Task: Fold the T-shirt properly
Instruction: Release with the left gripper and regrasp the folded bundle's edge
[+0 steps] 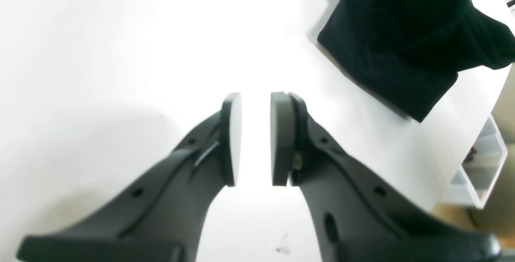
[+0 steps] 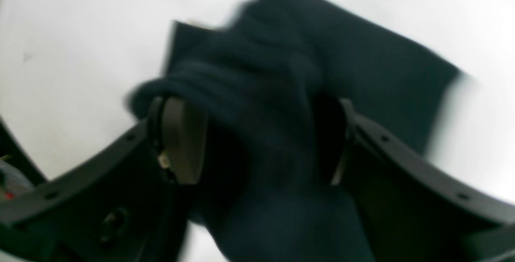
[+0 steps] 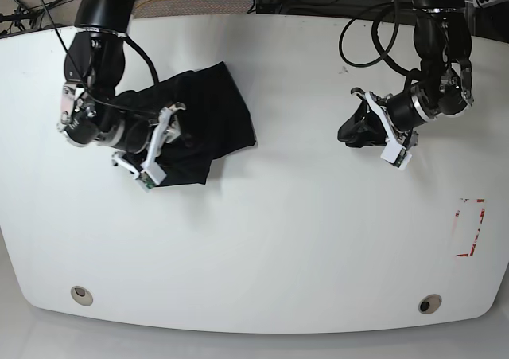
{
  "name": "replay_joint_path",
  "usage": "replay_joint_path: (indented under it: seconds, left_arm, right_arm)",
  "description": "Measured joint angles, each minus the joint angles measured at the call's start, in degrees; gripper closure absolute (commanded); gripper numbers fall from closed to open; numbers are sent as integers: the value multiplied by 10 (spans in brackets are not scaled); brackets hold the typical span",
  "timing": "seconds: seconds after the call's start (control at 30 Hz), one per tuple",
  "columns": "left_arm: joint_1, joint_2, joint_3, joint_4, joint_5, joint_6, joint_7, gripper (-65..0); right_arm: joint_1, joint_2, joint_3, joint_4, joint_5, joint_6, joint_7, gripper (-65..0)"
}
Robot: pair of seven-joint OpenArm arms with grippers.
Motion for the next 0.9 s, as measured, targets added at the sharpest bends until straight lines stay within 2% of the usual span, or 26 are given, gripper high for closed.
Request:
replay_joint_path:
  seconds: [0.13,0.27,0.33,0.47,0.63,0.9]
  left_arm:
    - [-1,-3,-25,0,1,0,0,-108]
    - [0,-6,-31,2,1,0,0,-108]
    - [0,-4,-29,7,1,0,-1,-108]
    - [0,-3,-29,10,0,0,0,-108]
    - [-1,-4,-13,12,3,0,0,-108]
    - [-1,1,94,54,4,2,-2,-108]
  right_arm:
    - [5,-47,-40,-4,5,0,7,-385]
    - [-7,-74,-67,2,5,0,9,-385]
    - [-26,-77,-64,21,8,1,6,-385]
    - [-52,-69,-41,59,0,0,0,-385]
    - [-90,-39,-3,96,12,0,6,-371]
    - [-114,17,89,106,3,0,4,-165]
